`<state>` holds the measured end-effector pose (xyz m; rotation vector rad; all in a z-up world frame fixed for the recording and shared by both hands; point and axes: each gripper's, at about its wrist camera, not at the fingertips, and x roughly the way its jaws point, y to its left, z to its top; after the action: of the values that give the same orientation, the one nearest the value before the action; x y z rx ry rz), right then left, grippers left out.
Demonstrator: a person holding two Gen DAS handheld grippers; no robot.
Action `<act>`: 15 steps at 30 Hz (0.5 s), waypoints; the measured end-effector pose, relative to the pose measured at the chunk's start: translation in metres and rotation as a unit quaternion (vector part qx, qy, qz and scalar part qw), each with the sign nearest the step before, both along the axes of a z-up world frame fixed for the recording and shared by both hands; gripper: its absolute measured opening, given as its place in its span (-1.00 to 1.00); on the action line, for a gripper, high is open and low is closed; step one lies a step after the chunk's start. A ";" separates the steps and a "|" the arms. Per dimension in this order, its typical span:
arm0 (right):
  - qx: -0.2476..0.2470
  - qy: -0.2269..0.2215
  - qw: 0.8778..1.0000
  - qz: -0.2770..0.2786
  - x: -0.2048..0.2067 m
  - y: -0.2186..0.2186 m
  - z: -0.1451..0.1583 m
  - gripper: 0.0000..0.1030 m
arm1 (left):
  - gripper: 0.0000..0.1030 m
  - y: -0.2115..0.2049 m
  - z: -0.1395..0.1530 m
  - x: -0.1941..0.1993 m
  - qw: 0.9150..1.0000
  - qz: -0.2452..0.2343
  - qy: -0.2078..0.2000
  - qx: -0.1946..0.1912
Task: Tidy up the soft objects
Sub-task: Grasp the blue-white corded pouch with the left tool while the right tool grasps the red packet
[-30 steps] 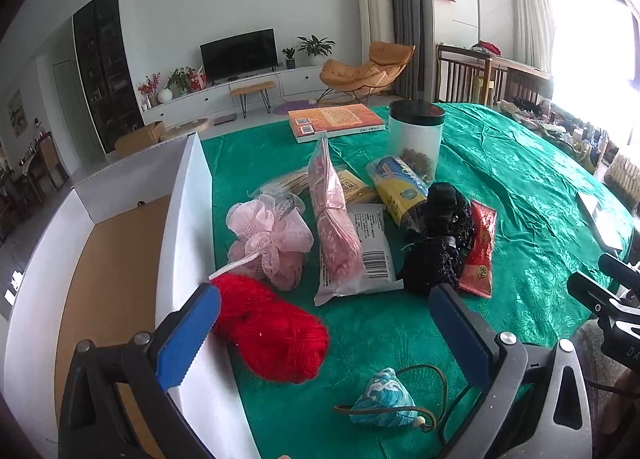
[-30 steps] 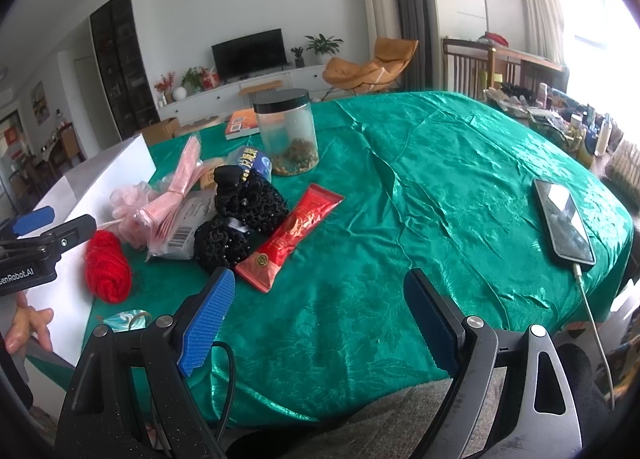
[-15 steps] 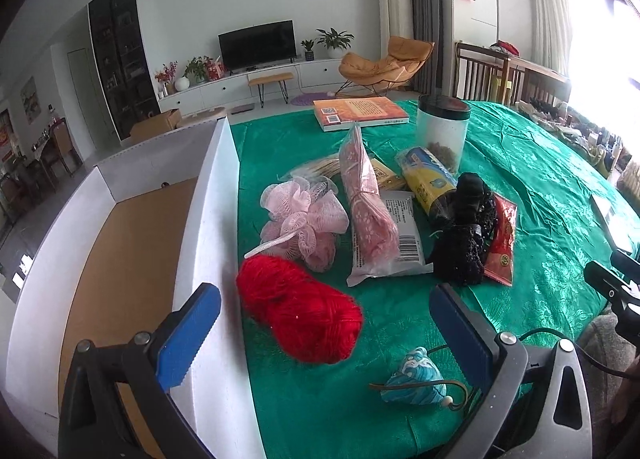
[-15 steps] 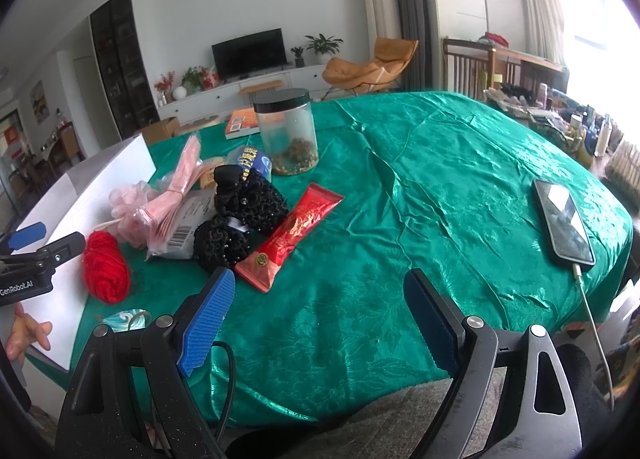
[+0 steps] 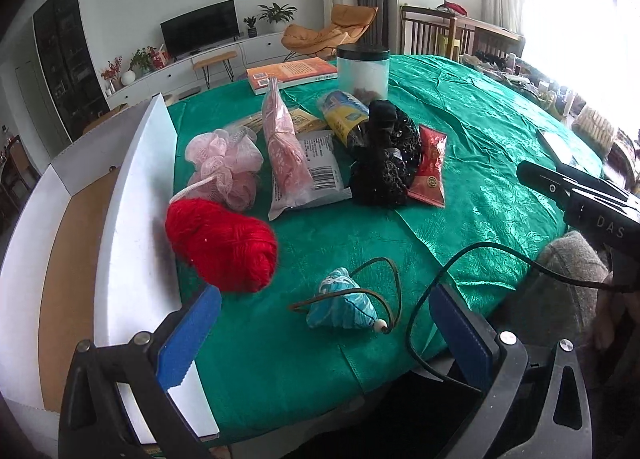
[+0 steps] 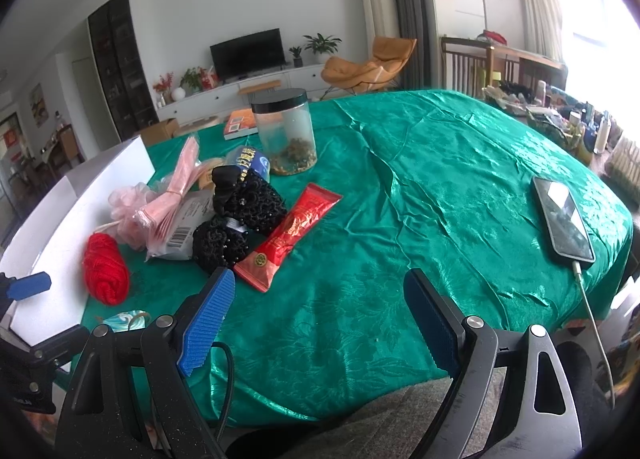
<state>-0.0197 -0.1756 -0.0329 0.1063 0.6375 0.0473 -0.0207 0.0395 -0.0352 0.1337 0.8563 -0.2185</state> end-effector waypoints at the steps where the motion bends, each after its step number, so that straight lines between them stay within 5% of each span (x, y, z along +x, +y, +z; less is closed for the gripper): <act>1: 0.000 0.000 1.000 0.000 0.000 -0.001 0.000 0.72 | 1.00 0.003 -0.003 0.002 1.000 0.009 0.006 -0.011; 7: 0.007 0.002 1.000 -0.002 -0.006 0.004 0.000 0.72 | 1.00 0.003 -0.025 0.020 0.997 0.039 0.051 -0.032; 15: 0.020 0.005 1.000 -0.006 -0.005 -0.004 0.002 0.72 | 1.00 -0.022 -0.062 0.026 0.996 0.050 0.068 0.038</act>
<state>-0.0247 -0.1791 -0.0307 0.1484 0.6461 0.0472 0.0055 0.0172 -0.0977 0.1480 1.0039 -0.1025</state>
